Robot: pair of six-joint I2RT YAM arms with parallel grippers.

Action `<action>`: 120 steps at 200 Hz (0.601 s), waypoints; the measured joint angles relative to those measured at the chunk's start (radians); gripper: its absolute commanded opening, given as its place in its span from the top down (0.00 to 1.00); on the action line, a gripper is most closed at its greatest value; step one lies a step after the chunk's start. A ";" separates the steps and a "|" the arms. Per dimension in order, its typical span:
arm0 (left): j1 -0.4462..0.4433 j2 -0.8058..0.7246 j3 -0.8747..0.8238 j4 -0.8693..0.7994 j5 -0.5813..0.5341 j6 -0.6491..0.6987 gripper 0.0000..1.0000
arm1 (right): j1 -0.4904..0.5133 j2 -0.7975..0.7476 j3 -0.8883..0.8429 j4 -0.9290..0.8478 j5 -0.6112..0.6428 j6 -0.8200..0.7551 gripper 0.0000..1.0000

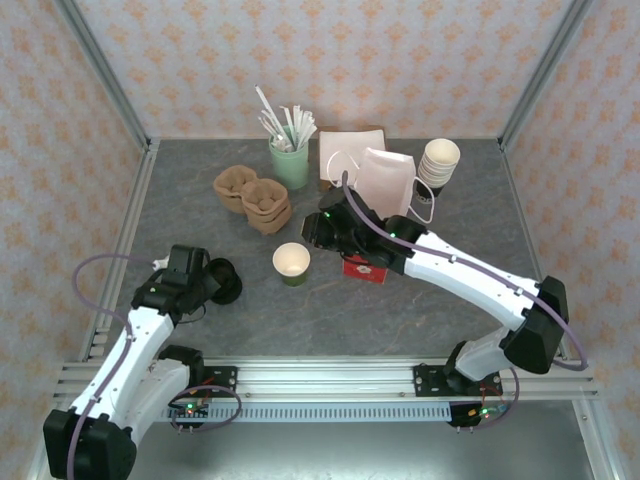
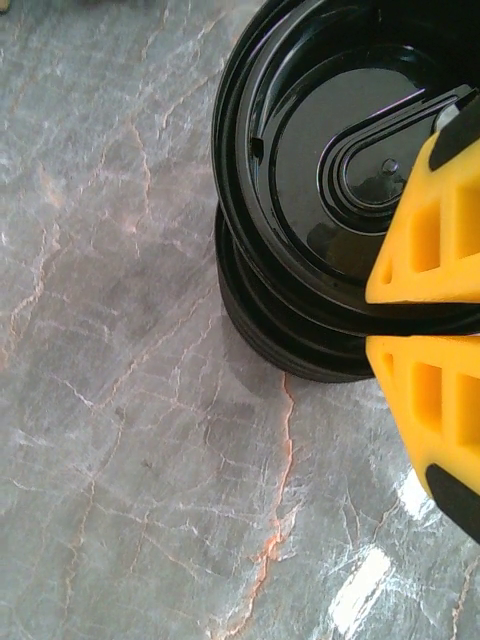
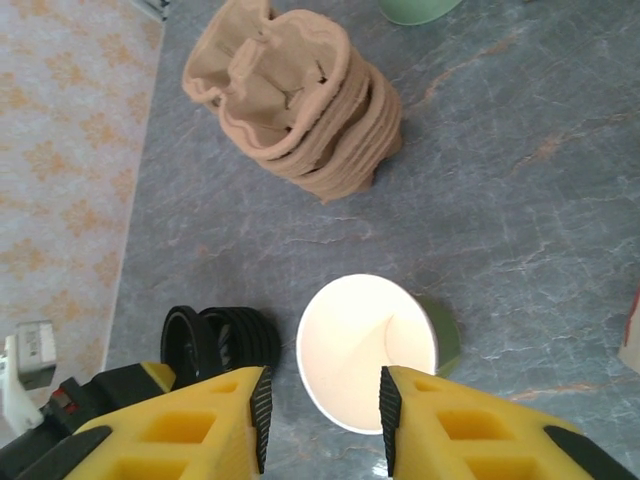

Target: Pack the takeout coffee

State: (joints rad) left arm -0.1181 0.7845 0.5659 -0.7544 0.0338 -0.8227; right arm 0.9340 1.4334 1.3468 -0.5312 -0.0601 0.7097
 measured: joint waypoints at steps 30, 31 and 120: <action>0.000 -0.016 0.099 -0.026 0.031 0.028 0.87 | -0.008 -0.009 0.004 0.006 -0.066 -0.003 0.61; 0.000 -0.017 0.102 -0.026 0.031 0.029 0.87 | -0.008 -0.009 0.005 0.006 -0.068 -0.004 0.61; -0.073 -0.020 0.382 -0.112 0.121 0.092 0.87 | -0.008 0.053 0.164 0.013 -0.303 -0.030 0.58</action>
State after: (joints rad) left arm -0.1913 0.7643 0.9482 -0.8665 0.1547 -0.7311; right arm 0.9257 1.4868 1.5108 -0.5186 -0.3626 0.6796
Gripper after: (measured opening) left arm 0.129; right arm 0.421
